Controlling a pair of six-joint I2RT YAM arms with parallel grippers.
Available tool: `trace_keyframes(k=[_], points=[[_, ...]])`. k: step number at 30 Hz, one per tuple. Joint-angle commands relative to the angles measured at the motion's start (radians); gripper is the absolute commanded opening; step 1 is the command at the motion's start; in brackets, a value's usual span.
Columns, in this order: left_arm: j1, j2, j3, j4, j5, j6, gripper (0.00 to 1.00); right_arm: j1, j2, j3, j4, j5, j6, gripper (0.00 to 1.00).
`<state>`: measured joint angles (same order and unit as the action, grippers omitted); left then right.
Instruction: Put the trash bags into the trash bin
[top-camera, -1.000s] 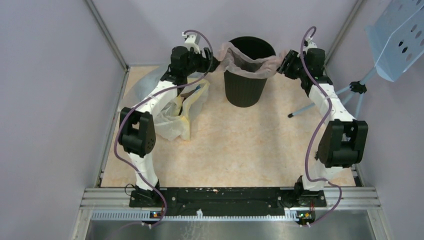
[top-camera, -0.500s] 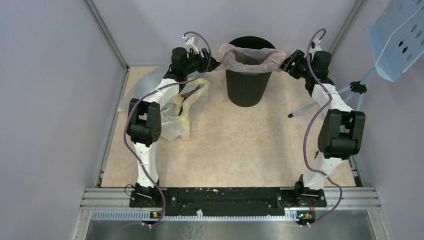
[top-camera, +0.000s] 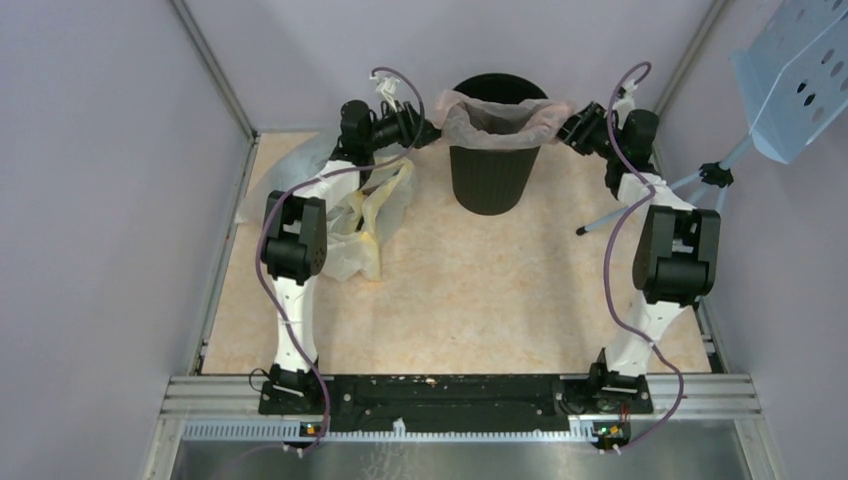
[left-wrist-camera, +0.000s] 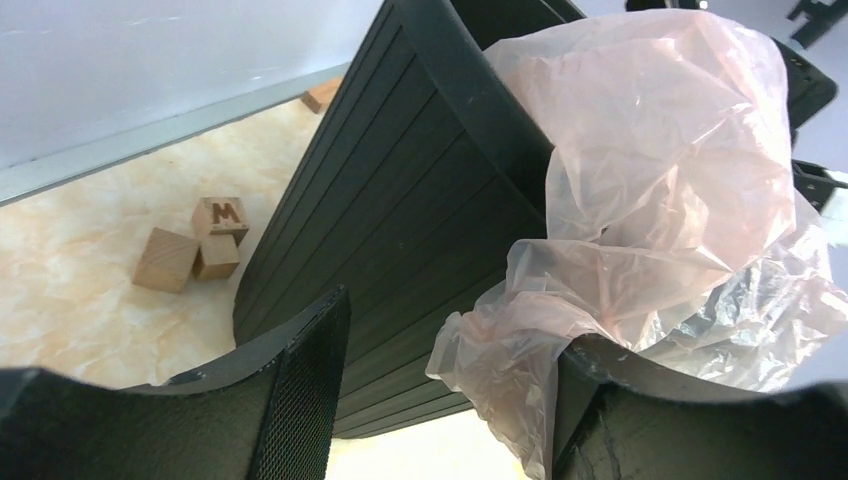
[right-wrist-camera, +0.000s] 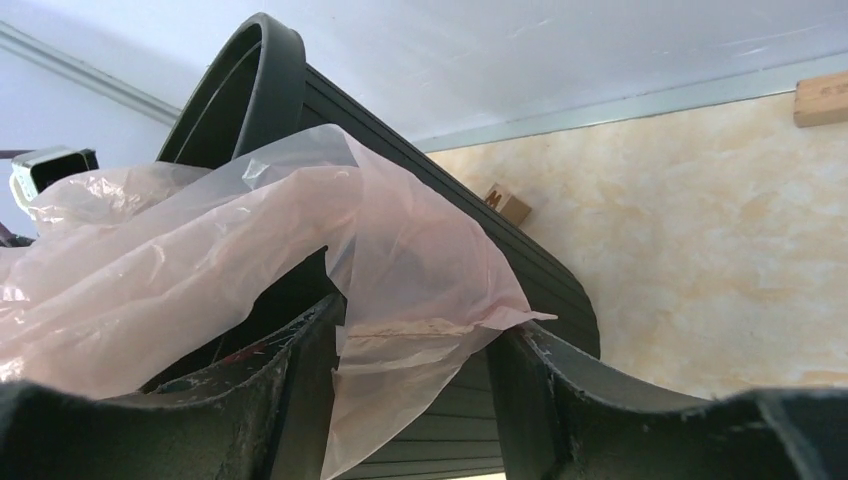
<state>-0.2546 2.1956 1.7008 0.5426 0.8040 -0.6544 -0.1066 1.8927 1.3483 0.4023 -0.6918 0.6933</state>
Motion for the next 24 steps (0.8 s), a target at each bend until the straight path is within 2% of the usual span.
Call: trace_keyframes(k=[1,5,9,12,16,22,24], points=[[-0.018,-0.028,0.014,0.129,0.147,-0.049,0.65,0.039,-0.075,-0.062,0.147,-0.101,0.036,0.53],[-0.022,-0.123,-0.092,0.113,0.133,-0.036,0.65,0.062,-0.188,-0.155,0.036,-0.018,-0.015,0.52],[-0.031,-0.213,-0.199,0.088,0.135,-0.050,0.65,0.070,-0.329,-0.264,0.000,0.025,-0.017,0.52],[-0.056,-0.293,-0.293,0.041,0.136,-0.075,0.64,0.092,-0.450,-0.294,-0.168,0.071,-0.051,0.50],[-0.103,-0.453,-0.389,-0.150,0.031,0.032,0.65,0.129,-0.632,-0.377,-0.336,0.162,-0.080,0.50],[-0.100,-0.585,-0.414,-0.515,-0.141,0.153,0.65,0.130,-0.809,-0.402,-0.614,0.274,-0.156,0.51],[-0.100,-0.636,-0.451,-0.538,-0.197,0.171,0.63,0.130,-0.853,-0.418,-0.671,0.325,-0.181,0.47]])
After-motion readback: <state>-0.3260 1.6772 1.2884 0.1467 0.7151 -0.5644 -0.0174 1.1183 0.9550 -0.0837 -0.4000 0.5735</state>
